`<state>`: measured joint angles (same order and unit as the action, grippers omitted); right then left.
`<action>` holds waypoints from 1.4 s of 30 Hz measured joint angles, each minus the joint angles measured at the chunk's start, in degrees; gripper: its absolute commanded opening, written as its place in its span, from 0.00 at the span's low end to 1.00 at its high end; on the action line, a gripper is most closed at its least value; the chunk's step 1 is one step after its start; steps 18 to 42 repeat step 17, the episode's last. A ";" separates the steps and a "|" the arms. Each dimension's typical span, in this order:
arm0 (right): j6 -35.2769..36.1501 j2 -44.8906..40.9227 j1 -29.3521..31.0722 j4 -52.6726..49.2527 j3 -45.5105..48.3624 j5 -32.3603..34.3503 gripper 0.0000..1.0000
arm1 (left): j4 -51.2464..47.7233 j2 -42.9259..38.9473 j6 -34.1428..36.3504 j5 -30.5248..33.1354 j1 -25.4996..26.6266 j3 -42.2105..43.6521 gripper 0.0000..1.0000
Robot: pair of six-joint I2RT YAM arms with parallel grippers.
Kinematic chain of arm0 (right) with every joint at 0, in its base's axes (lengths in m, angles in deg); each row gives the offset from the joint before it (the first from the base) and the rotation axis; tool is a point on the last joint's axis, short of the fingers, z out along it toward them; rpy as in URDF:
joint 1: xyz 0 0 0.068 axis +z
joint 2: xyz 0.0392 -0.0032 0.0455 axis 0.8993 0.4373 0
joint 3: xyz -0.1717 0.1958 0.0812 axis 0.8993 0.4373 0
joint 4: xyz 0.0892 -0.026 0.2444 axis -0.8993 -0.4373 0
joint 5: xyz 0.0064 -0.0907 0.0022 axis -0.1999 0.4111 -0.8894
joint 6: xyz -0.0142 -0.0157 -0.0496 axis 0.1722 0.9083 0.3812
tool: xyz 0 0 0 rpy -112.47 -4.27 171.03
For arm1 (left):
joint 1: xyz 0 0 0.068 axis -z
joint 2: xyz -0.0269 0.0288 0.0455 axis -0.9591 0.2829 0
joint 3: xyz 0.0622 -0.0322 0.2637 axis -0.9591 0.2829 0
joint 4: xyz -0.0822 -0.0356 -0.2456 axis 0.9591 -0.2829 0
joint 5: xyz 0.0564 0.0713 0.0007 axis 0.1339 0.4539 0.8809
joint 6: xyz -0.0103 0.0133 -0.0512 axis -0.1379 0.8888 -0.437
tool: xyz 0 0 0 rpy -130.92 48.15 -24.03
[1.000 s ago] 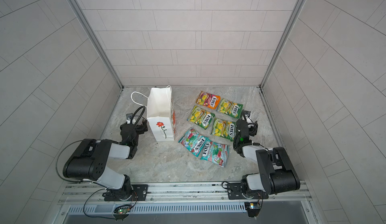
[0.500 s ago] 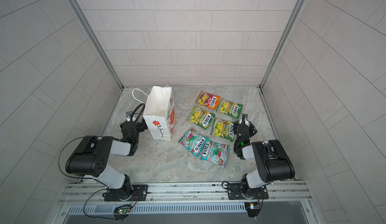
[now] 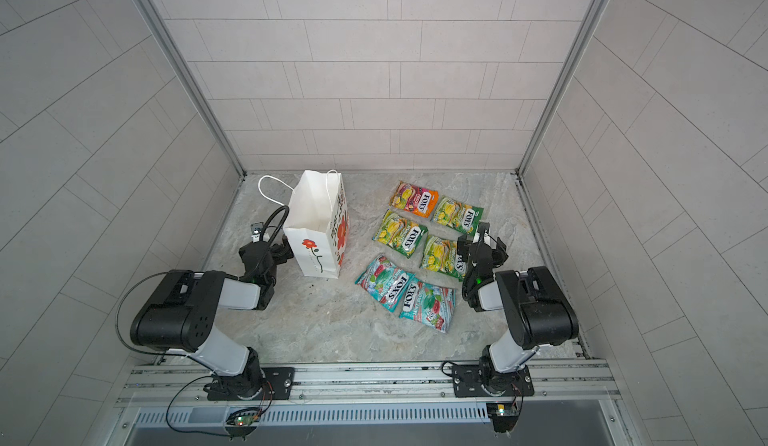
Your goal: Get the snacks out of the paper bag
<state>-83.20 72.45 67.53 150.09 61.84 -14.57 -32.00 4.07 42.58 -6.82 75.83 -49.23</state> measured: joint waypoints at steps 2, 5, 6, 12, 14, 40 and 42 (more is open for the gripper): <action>0.00 0.00 0.02 -0.11 0.00 0.17 0.99 | -0.02 0.00 0.00 0.00 0.00 0.00 1.00; 0.00 0.00 0.02 -0.31 0.00 0.37 0.99 | -0.02 0.00 0.00 0.00 0.00 0.00 1.00; 0.00 0.00 0.02 -0.39 0.00 0.39 0.99 | -0.02 0.00 0.00 -0.07 0.00 0.00 1.00; 0.00 0.00 0.02 -0.63 0.00 0.52 0.99 | -0.92 0.00 0.04 -0.55 0.00 -0.81 1.00; 0.00 0.00 0.02 -0.76 0.00 0.55 0.99 | -0.92 0.00 0.04 -0.70 0.00 -0.92 1.00; 0.02 0.00 0.02 -0.81 0.00 0.57 0.99 | -1.01 0.00 0.04 -0.81 0.00 -0.92 1.00; 0.02 0.00 0.02 -0.81 0.00 0.57 0.99 | -1.01 0.00 0.04 -0.81 0.00 -0.92 1.00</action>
